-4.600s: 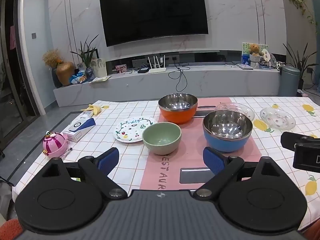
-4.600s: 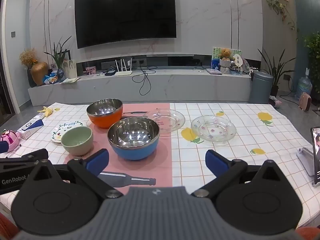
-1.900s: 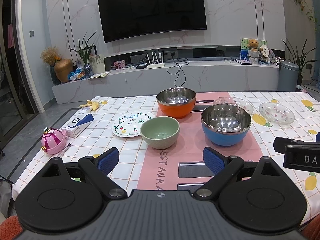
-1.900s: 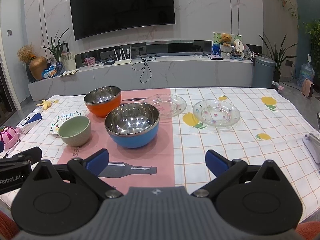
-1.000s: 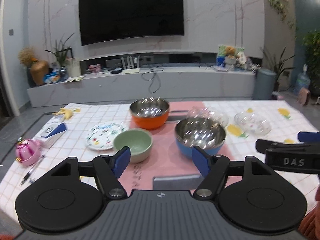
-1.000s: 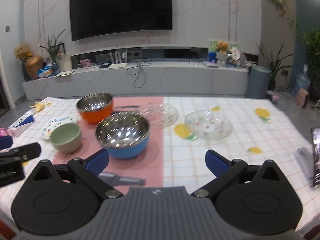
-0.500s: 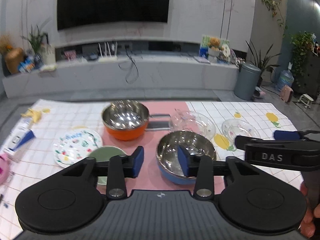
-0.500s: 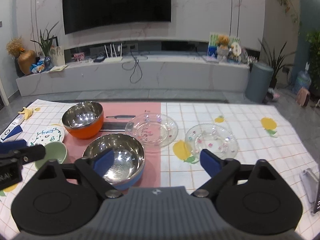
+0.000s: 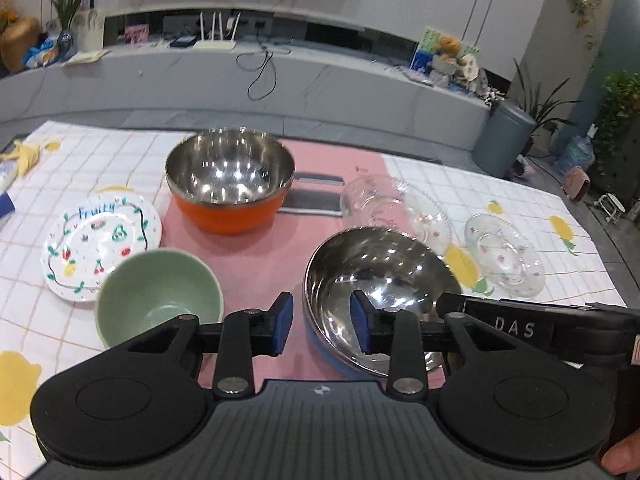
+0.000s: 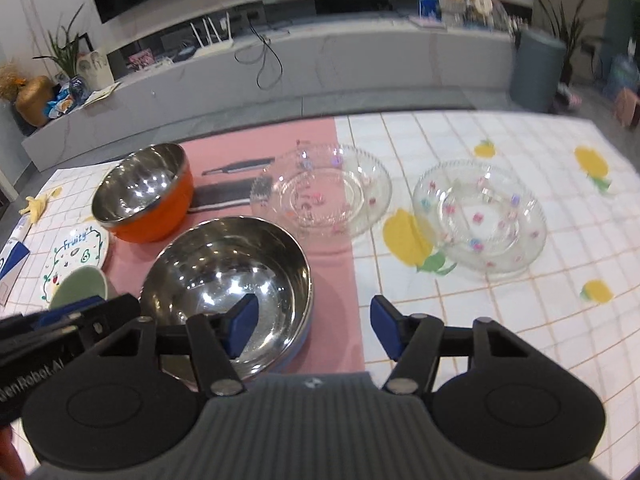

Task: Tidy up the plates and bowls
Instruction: 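Reach both tools to the blue steel bowl rim and close on it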

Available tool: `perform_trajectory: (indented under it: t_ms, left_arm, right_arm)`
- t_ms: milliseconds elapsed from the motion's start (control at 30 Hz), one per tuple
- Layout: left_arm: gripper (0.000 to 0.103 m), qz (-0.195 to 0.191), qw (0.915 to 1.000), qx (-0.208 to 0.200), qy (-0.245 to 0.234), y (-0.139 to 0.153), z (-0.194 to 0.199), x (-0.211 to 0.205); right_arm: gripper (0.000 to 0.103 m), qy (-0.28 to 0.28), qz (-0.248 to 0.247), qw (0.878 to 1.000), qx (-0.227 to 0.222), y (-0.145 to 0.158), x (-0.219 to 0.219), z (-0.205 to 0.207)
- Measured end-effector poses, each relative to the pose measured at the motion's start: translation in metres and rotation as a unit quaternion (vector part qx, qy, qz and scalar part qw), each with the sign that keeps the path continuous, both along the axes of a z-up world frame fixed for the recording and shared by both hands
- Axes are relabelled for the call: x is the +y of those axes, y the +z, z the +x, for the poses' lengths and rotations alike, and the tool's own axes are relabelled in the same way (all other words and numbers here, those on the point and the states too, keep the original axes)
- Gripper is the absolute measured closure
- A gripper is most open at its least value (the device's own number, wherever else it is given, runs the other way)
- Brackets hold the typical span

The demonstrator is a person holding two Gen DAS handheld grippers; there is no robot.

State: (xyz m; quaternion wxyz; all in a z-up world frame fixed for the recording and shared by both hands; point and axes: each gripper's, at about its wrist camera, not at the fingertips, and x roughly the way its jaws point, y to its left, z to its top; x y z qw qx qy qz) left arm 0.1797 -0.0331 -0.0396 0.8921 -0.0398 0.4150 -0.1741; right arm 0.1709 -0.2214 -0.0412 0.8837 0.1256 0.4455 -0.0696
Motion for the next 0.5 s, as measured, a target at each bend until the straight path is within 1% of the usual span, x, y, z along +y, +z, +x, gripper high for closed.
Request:
perform_trajectory:
  t_ms: [100,167,233,300,333,367,400,433,467,500]
  left_arm:
    - [0.063,0.001,0.9999,0.012,0.004,-0.009,0.006,-0.002]
    - [0.063,0.000,0.9998,0.017,0.011,-0.014,0.010,-0.005]
    - [0.063,-0.004,0.9995,0.024,0.020,-0.017,0.014,-0.003]
    - [0.064,-0.011,0.9992,0.030,0.024,-0.020,0.018,-0.004]
    - [0.066,-0.016,0.9990,0.033,0.025,-0.021,0.019,-0.004]
    - [0.069,-0.019,0.9989,0.035,0.025,-0.022,0.020,-0.003]
    - [0.072,-0.020,0.9987,0.038,0.028,-0.023,0.021,-0.003]
    - [0.074,-0.018,0.9986,0.039,0.031,-0.025,0.022,-0.004]
    - [0.081,-0.015,0.9985,0.041,0.033,-0.027,0.023,-0.004]
    - [0.089,-0.013,0.9985,0.042,0.034,-0.028,0.024,-0.004]
  right_arm:
    - [0.046,-0.008,0.025,0.999,0.020,-0.009,-0.005,0.007]
    - [0.053,-0.011,0.042,0.999,0.031,-0.014,-0.006,0.011]
    - [0.055,-0.014,0.047,0.998,0.034,-0.018,-0.007,0.013]
    - [0.060,-0.015,0.052,0.998,0.037,-0.021,-0.007,0.016]
    - [0.065,-0.015,0.058,0.997,0.038,-0.023,-0.007,0.017]
    - [0.070,-0.015,0.063,0.997,0.041,-0.025,-0.007,0.018]
    - [0.072,-0.015,0.067,0.997,0.044,-0.027,-0.007,0.019]
    - [0.077,-0.015,0.069,0.996,0.048,-0.028,-0.007,0.019]
    - [0.081,-0.015,0.071,0.996,0.050,-0.030,-0.006,0.020]
    - [0.082,-0.014,0.075,0.996,0.052,-0.032,-0.006,0.020]
